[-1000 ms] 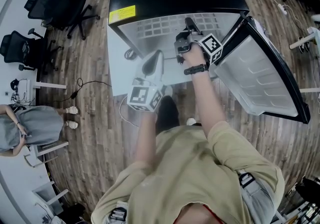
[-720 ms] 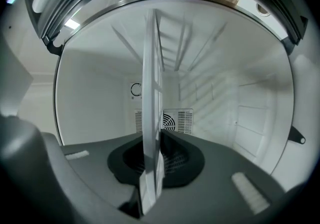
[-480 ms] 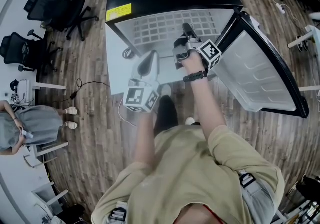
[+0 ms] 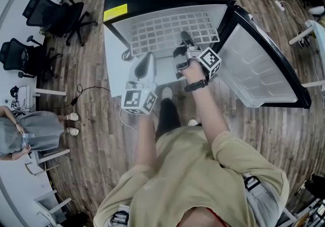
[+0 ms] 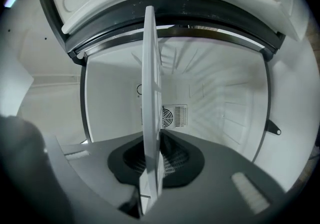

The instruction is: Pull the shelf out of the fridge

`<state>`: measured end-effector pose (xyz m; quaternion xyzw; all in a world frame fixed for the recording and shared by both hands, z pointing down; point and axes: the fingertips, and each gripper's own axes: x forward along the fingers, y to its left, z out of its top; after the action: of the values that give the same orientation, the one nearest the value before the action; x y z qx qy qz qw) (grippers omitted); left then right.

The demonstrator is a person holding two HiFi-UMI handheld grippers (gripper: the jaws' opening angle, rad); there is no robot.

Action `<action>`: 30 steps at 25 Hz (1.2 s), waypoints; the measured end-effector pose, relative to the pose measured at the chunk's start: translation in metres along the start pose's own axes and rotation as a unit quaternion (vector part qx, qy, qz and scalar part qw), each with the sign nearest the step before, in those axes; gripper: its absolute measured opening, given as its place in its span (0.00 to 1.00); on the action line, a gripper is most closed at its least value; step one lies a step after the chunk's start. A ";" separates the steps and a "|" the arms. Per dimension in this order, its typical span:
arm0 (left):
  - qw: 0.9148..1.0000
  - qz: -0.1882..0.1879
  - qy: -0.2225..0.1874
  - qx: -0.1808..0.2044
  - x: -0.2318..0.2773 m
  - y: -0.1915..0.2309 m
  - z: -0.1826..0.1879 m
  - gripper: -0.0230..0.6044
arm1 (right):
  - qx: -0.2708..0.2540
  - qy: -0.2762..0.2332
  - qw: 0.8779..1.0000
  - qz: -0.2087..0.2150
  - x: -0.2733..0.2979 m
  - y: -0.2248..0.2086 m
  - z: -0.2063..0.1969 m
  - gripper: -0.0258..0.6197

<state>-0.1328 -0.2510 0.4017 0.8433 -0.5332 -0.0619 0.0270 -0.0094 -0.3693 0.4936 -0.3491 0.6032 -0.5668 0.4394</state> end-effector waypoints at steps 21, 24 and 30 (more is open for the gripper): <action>0.999 0.030 -0.017 -0.010 -0.038 -0.013 0.007 0.04 | -0.018 0.032 0.999 0.002 -0.083 0.003 -0.018 0.08; 0.999 0.032 -0.022 -0.001 -0.046 -0.020 0.012 0.04 | -0.074 0.047 0.996 -0.005 -0.101 0.004 -0.020 0.09; 0.999 0.042 -0.019 0.005 -0.058 -0.032 0.009 0.04 | -0.162 0.071 0.984 0.013 -0.128 0.019 -0.022 0.09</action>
<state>-0.1306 -0.1844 0.3938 0.8192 -0.5685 -0.0736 0.0151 0.0195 -0.2408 0.4909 -0.3667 0.7213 -0.4791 0.3403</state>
